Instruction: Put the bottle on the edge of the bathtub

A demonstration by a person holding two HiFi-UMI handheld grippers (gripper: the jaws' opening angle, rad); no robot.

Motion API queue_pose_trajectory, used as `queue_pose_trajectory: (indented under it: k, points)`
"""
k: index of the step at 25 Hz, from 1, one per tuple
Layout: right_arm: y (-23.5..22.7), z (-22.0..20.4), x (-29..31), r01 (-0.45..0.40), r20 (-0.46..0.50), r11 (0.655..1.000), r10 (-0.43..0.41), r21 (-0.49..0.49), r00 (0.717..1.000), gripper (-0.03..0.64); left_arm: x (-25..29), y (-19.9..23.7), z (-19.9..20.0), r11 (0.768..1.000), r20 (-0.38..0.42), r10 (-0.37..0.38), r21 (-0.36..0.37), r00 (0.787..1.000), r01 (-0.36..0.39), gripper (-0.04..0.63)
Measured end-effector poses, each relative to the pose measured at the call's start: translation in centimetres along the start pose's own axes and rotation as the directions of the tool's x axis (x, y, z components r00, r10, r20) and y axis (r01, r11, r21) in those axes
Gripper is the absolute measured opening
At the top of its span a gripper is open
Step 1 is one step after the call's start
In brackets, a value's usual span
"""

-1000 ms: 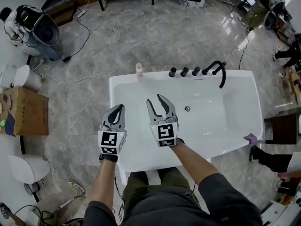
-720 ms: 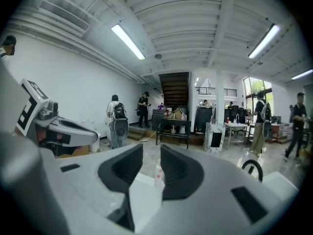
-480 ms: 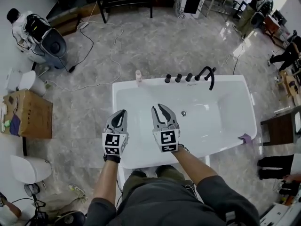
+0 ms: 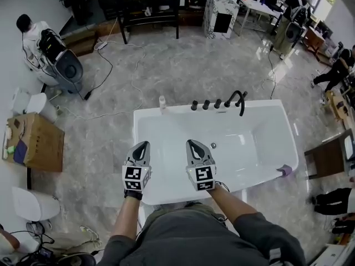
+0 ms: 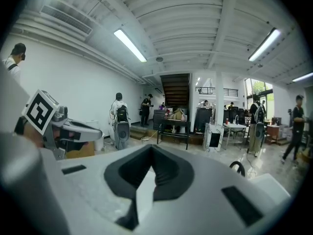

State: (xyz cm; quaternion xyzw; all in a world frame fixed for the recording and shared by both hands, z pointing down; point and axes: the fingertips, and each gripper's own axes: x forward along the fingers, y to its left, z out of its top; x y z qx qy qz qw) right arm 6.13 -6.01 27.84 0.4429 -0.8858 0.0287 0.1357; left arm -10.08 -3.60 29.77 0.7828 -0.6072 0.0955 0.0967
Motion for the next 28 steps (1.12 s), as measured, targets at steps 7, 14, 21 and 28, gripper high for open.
queue_pose_trajectory:
  k: [7, 14, 21, 28]
  points:
    - [-1.3, -0.7, -1.4, -0.004, -0.017, 1.0, 0.005, 0.027, 1.0, 0.0, -0.7, -1.4, 0.4, 1.0, 0.012, -0.01, 0.017, 1.0, 0.01, 0.0]
    - [-1.7, -0.4, -2.4, -0.023, 0.016, 0.999, 0.023, 0.026, 1.0, 0.0, -0.7, -2.8, 0.6, 0.999, 0.019, -0.01, 0.035, 1.0, 0.01, -0.001]
    - [-1.2, 0.6, -1.3, -0.03, 0.022, 0.999, 0.03, 0.027, 0.999, 0.0, -0.4, -1.9, 1.6, 0.999, 0.024, -0.016, 0.041, 1.0, 0.015, 0.0]
    - [-1.1, 2.1, -1.0, -0.036, 0.012, 0.999, 0.036, 0.028, 0.999, 0.0, -0.3, -1.5, 3.4, 0.999, 0.024, -0.017, 0.047, 1.0, 0.016, 0.0]
